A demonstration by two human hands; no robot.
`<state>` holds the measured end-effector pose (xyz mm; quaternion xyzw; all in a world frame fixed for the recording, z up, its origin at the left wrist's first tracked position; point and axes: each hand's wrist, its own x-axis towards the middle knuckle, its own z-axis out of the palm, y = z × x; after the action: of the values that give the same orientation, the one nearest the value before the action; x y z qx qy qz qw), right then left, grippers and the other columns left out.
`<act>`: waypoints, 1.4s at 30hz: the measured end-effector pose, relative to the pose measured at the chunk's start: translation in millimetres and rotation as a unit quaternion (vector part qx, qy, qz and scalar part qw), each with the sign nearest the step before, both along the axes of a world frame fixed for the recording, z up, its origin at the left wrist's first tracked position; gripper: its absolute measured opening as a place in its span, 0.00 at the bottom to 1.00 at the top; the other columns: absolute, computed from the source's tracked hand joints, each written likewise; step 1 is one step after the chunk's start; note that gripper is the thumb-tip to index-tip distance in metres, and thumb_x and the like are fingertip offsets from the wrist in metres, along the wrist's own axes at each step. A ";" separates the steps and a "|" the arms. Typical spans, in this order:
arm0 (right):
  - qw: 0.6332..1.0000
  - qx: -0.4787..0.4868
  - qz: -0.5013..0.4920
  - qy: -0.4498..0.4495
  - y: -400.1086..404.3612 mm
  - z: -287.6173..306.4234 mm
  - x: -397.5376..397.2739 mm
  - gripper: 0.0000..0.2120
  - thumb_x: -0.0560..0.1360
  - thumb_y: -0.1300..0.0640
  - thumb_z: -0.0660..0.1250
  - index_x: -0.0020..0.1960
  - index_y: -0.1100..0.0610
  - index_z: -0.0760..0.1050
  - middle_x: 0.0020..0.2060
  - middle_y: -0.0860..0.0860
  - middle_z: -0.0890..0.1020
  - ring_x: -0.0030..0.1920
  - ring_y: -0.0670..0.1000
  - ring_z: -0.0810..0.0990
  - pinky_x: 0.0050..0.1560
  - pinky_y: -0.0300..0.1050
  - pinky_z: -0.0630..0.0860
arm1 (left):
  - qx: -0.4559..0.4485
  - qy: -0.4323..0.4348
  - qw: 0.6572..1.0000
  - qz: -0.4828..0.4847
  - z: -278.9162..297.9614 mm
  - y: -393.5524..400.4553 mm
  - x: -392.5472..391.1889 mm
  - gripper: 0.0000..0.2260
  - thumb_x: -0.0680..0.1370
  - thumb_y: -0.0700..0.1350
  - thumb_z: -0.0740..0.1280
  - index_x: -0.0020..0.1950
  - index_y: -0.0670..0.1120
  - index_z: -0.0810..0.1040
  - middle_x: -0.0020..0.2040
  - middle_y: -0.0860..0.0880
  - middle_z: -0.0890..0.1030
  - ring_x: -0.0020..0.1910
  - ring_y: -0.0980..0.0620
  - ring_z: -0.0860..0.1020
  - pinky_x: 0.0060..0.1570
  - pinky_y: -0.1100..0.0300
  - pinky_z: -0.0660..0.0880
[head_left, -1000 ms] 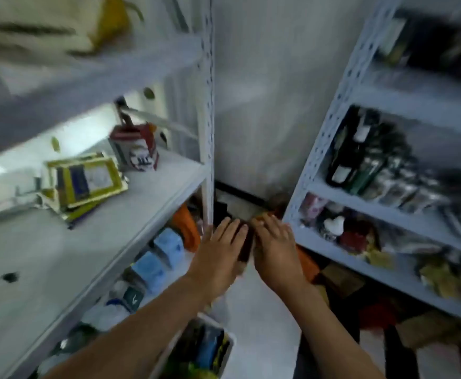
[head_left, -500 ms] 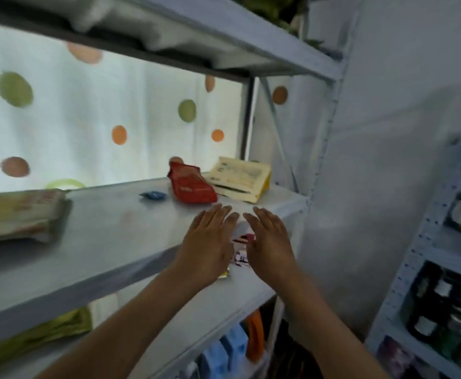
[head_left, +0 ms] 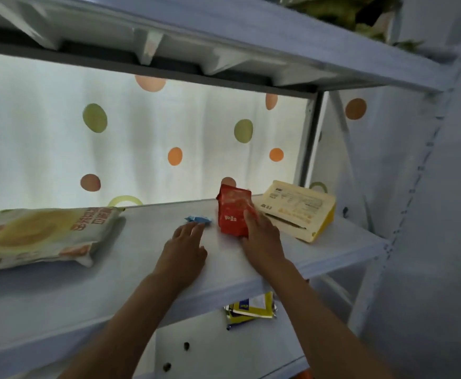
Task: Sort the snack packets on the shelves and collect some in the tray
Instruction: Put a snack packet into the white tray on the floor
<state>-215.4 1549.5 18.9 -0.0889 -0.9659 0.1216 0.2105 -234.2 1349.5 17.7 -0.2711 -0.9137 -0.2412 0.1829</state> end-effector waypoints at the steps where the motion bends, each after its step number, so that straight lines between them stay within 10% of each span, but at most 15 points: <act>1: 1.000 -0.021 -0.005 -0.009 1.2 -0.1 -7.4 0.32 0.80 0.52 0.59 0.80 0.49 0.48 0.78 0.57 0.54 0.76 0.59 0.57 0.73 0.60 0.61 | -0.002 0.011 1.000 -0.012 -0.6 0.5 0.0 0.27 0.78 0.43 0.63 0.76 0.45 0.61 0.76 0.46 0.64 0.75 0.47 0.60 0.72 0.52 0.62; 10: 0.996 -0.059 -0.011 0.071 4.9 -5.4 -21.9 0.14 0.81 0.53 0.55 0.59 0.53 0.76 0.56 0.54 0.80 0.52 0.58 0.79 0.52 0.52 0.77 | 0.006 0.021 1.000 0.015 2.4 -0.7 4.0 0.25 0.79 0.43 0.63 0.75 0.46 0.63 0.75 0.48 0.66 0.73 0.49 0.63 0.70 0.55 0.63; 21: 0.950 -0.266 -0.041 0.160 -9.1 8.7 59.5 0.14 0.84 0.54 0.54 0.59 0.53 0.77 0.54 0.52 0.82 0.51 0.52 0.79 0.48 0.41 0.69 | 0.050 0.054 0.996 -0.042 11.7 -6.7 45.0 0.20 0.76 0.39 0.64 0.69 0.44 0.72 0.67 0.45 0.74 0.67 0.44 0.71 0.62 0.52 0.71; 31: 0.958 -0.214 -0.020 0.189 -62.0 35.8 146.4 0.15 0.83 0.51 0.54 0.55 0.52 0.79 0.48 0.49 0.84 0.49 0.52 0.82 0.51 0.51 0.78 | 0.063 -0.008 0.984 -0.168 28.2 6.0 113.8 0.52 0.70 0.43 0.73 0.78 0.52 0.36 0.80 0.49 0.43 0.77 0.44 0.56 0.66 0.50 0.71; 42: 0.956 -0.191 0.003 0.224 -128.9 74.3 247.9 0.14 0.83 0.51 0.56 0.60 0.49 0.79 0.51 0.47 0.84 0.50 0.49 0.81 0.53 0.51 0.79 | 0.163 0.076 0.966 -0.188 50.8 -32.6 161.7 0.62 0.62 0.54 0.79 0.77 0.53 0.34 0.76 0.47 0.55 0.73 0.46 0.63 0.64 0.48 0.73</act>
<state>32.5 1420.6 93.1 -0.0947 -0.8529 0.3213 0.4005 -72.6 1316.9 68.5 -0.4220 -0.7784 -0.3953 0.2446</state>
